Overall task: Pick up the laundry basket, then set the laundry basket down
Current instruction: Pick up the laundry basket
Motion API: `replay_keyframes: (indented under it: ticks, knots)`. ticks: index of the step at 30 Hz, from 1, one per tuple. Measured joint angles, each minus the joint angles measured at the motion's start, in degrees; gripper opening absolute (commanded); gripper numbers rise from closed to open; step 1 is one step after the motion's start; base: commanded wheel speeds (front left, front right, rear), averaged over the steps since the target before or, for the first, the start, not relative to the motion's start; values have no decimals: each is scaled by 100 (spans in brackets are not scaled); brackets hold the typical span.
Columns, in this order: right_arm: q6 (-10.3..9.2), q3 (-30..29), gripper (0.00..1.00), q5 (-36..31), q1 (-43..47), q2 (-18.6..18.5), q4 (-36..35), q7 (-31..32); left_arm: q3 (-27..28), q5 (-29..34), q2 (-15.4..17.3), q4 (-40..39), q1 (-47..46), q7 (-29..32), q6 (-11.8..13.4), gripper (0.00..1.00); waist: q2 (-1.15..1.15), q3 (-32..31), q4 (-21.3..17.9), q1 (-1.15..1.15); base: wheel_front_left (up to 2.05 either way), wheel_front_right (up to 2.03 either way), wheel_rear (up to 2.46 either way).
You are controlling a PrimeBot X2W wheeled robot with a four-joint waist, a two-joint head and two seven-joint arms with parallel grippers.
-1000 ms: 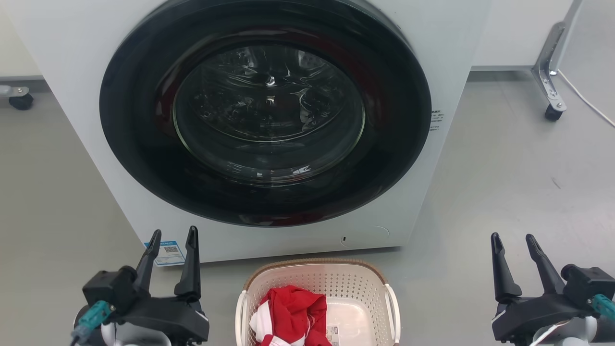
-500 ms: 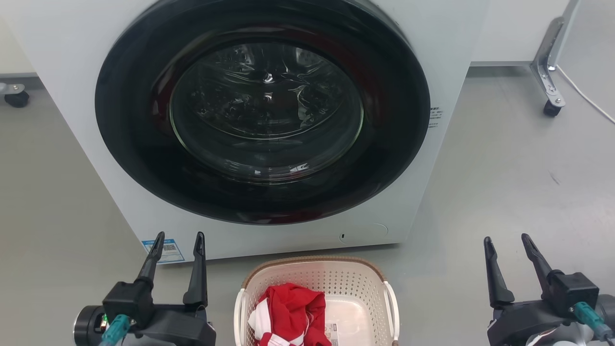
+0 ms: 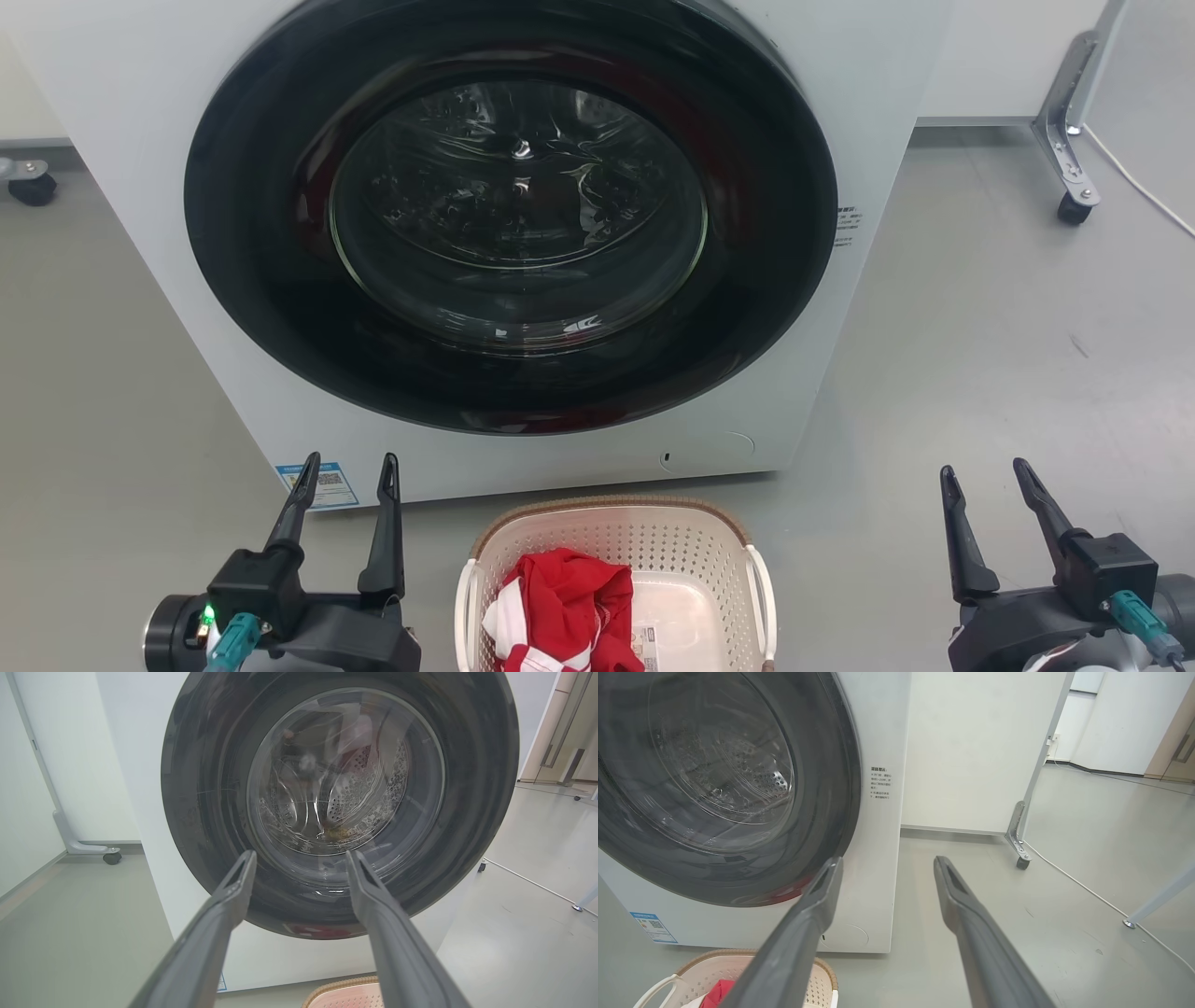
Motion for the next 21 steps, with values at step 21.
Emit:
replay_keyframes:
  ticks: [21]
  knots:
    - [119,-86,100,3,-21,68,12,0,31,14,-109,0,9,86,1,100,0,178,-16,0,0,0,0]
